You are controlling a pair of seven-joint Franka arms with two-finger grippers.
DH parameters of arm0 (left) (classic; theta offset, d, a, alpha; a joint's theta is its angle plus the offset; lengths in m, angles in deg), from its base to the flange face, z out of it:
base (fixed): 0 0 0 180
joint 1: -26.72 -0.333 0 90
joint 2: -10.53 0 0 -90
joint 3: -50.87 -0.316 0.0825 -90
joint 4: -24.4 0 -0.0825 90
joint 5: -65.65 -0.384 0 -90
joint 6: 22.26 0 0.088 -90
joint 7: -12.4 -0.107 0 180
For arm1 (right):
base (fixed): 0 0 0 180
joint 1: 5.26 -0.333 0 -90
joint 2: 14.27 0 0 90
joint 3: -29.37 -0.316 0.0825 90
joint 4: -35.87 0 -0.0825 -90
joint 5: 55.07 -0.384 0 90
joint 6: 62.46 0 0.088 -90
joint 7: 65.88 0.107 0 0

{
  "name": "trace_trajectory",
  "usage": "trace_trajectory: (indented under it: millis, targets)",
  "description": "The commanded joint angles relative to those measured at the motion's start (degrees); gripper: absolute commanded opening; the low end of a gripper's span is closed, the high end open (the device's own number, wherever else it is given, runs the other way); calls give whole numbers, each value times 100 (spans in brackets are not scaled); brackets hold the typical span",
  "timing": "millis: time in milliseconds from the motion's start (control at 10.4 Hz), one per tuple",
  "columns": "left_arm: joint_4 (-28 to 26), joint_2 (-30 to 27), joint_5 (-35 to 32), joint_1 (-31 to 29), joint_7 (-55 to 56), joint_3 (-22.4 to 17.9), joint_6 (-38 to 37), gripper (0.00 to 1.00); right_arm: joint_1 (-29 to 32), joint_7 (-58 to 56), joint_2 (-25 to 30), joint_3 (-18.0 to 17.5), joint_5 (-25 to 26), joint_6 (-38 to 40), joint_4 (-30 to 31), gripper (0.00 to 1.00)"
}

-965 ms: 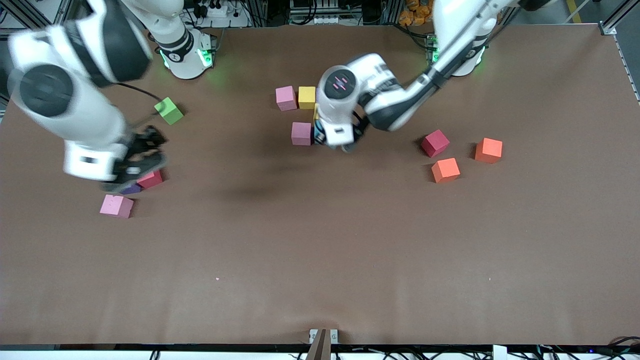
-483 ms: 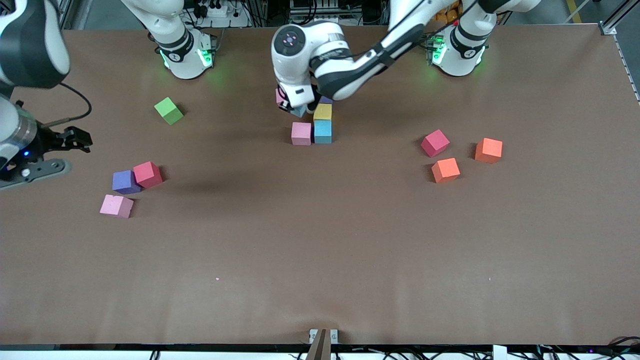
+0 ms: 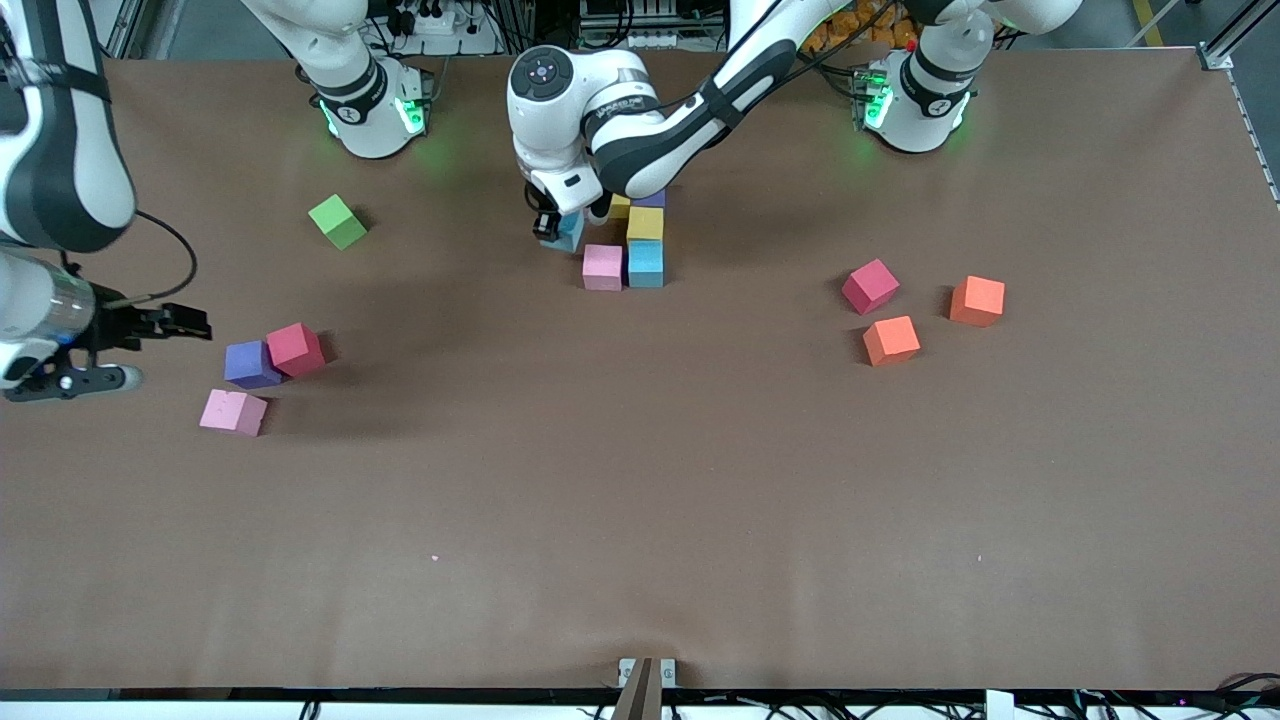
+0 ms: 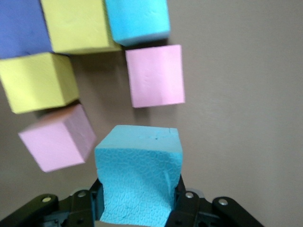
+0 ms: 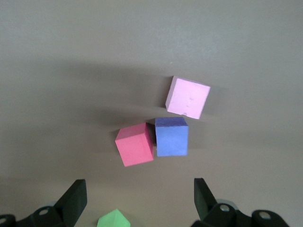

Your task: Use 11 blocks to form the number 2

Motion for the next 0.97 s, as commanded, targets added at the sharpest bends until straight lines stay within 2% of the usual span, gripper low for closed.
trace_trajectory:
  millis: [0, 193, 483, 869]
  targets:
    - [442, 304, -28, 552, 656, -613, 246, 14, -150, 73, 220, 70, -129, -899, 949, 100]
    - [522, 472, -28, 791, 1089, -835, 255, 14, -167, 12, 202, 70, -120, -1366, 1311, 100]
    - [496, 490, -19, 783, 1406, -835, 247, 14, -194, -94, -51, 70, -120, -2806, 2041, 100]
    - [452, 630, 165, 783, 1460, -835, 238, 15, -177, -437, -264, 79, -85, -2924, 2182, 100]
